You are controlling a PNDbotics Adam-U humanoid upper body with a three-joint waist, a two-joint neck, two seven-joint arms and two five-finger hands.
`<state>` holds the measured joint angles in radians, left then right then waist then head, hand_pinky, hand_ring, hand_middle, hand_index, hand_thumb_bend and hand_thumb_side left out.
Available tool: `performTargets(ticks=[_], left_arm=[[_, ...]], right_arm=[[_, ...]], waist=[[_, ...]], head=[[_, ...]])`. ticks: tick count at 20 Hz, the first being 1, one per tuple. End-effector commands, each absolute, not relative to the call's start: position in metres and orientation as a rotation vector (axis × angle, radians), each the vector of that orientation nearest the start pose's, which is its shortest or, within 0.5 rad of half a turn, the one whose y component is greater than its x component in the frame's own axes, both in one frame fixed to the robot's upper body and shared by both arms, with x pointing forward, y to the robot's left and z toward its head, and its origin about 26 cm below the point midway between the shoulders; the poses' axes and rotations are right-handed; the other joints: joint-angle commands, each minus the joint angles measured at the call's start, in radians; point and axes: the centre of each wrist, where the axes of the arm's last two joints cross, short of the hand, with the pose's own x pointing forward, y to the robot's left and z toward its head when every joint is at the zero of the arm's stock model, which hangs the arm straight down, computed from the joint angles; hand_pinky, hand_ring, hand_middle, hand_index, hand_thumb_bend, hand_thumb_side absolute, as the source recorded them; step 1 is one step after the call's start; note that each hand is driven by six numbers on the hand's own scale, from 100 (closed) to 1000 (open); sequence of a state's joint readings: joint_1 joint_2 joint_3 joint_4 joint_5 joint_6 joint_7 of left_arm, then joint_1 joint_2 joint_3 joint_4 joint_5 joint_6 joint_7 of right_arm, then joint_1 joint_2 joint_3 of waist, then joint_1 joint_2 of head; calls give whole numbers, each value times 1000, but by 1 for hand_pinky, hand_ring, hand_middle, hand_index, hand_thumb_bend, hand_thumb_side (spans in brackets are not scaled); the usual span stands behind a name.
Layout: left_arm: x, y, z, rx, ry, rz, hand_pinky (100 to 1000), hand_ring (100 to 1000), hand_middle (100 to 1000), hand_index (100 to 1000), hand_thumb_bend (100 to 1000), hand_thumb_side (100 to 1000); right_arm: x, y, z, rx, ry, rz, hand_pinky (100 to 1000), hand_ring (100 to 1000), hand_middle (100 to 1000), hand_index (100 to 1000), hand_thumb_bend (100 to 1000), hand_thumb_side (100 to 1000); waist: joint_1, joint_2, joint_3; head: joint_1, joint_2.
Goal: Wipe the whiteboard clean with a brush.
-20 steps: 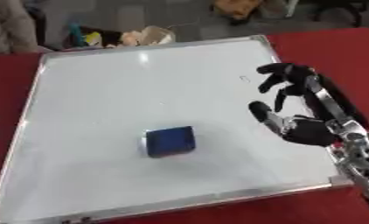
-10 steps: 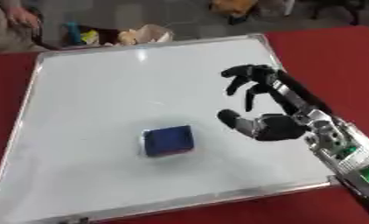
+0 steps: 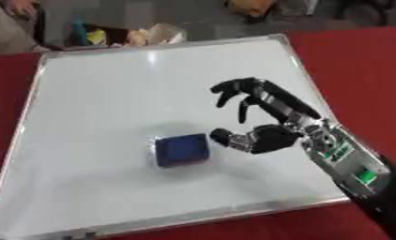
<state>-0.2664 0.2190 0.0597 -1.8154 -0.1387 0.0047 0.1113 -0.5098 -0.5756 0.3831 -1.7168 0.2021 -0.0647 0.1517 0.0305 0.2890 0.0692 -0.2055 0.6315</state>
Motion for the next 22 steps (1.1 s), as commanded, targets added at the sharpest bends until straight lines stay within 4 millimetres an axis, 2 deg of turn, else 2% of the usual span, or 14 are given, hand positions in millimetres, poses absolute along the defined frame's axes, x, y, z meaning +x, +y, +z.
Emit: performTargets(ticks=[1,6,7,13,22], left_arm=[[322,270,152,359,-2109,-180,413,581,515,641,325,906],[322,269,152,356,-2111,-181,412,582,516,641,325,906],[322,269,152,355,-2111,-181,412,582,516,641,324,906],[322,269,152,355,-2110,-183,412,583,516,641,324,907],[322,268,152,349,-2111,-189,413,584,516,641,323,908]], right_arm=[[352,-224,178,-276,-1993,1243,421,769,639,871,511,552],[359,-211,165,-235,-1930,1354,424,771,641,877,572,513],[360,-210,163,-231,-1924,1363,424,771,641,877,552,530],[364,-205,156,-211,-1900,1398,432,775,645,880,565,528],[368,-198,159,-228,-1910,1446,453,784,653,883,569,532]], waist=[[-3,-13,6],[-7,-10,11],[-7,-9,11],[-9,-8,14],[-11,-8,21]], head=[[-7,-3],[-7,-1],[-8,-1],[-10,0],[-14,1]])
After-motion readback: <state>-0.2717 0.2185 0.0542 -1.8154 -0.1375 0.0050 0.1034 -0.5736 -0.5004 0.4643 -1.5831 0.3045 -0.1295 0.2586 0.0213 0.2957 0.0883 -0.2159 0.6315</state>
